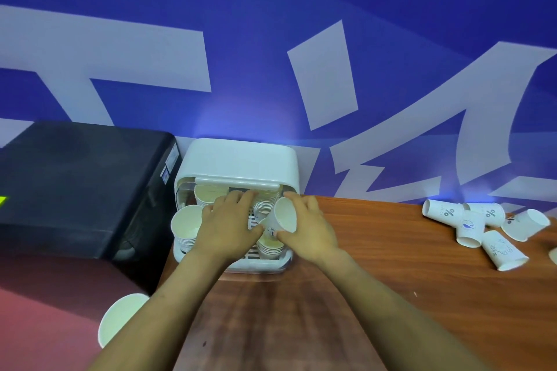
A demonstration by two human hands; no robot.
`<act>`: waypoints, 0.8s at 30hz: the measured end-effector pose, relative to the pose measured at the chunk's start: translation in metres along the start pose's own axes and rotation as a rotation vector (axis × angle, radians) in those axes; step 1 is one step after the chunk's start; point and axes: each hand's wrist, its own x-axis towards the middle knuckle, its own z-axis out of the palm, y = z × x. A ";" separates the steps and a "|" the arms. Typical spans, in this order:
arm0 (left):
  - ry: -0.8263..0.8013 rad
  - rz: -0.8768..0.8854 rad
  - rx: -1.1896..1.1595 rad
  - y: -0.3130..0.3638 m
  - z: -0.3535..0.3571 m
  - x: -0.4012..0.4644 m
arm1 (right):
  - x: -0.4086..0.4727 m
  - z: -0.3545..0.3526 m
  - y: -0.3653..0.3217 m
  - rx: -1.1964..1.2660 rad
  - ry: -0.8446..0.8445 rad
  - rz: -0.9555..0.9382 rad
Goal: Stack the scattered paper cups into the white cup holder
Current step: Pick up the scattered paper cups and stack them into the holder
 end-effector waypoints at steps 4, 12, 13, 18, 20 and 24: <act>-0.010 -0.003 0.018 0.000 0.000 0.004 | 0.004 0.003 0.003 -0.007 -0.050 0.022; -0.021 0.017 0.013 0.005 -0.001 0.001 | -0.011 -0.019 0.013 0.015 -0.012 0.000; -0.018 0.025 0.004 0.006 -0.002 0.000 | -0.016 -0.024 0.015 0.019 -0.008 0.005; -0.051 0.064 -0.096 0.022 0.007 -0.009 | -0.038 -0.039 0.036 0.022 -0.026 0.093; -0.098 0.062 -0.103 0.037 0.015 -0.018 | -0.049 -0.045 0.046 0.064 -0.027 0.112; -0.100 0.066 -0.082 0.078 0.029 -0.022 | -0.065 -0.067 0.079 0.091 -0.022 0.121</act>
